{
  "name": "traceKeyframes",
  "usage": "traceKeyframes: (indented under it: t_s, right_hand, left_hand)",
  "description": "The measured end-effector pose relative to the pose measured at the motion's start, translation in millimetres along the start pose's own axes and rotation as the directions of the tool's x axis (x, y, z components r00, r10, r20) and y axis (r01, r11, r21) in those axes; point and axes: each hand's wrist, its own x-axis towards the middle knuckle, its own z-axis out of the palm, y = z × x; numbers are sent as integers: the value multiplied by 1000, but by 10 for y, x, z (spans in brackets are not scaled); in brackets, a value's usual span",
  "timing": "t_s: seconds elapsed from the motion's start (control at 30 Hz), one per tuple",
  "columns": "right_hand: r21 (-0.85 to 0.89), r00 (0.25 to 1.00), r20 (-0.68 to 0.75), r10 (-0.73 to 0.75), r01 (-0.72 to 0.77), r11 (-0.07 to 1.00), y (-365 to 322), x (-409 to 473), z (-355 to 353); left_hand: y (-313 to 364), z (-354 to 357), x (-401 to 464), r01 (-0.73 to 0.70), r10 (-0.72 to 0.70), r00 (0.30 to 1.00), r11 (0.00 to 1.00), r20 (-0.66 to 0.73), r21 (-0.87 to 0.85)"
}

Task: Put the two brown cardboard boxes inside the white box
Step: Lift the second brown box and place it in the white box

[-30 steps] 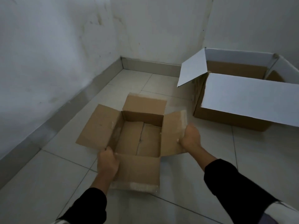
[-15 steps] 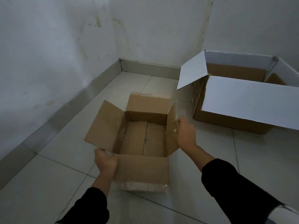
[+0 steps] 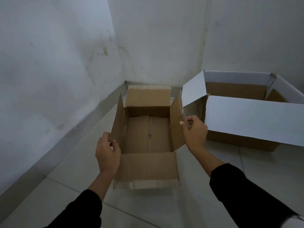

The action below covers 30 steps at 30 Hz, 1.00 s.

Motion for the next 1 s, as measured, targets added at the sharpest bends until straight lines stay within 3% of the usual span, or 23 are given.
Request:
traceKeyframes:
  t_s: [0.1,0.3,0.57,0.73,0.9,1.0]
  right_hand:
    - [25,999,-35,-7,8,1000,-144,288,-134]
    - [49,997,-78,-10,14,999,-397,1198,-639]
    - [-130,979,-202,32,-59,990,-274,2513,-1406]
    - [-163,959,-281,36,-85,983,117,3124,-1781]
    - [-165,973,-230,16,-55,985,428,3535,-2082]
    - [-227,974,-224,-13,-39,973,659,3711,-2345]
  left_hand:
    - [330,28,291,-92,92,996,996,20,-11]
    - [1133,252,1032,-120,120,993,989,-11,-84]
    - [2425,960,1865,-215,247,963,946,110,-241]
    - [2994,1474,1915,-229,280,951,923,131,-309]
    - [3499,1895,1792,-192,260,949,924,176,-329]
    - [3755,2257,1601,-122,230,935,924,271,-362]
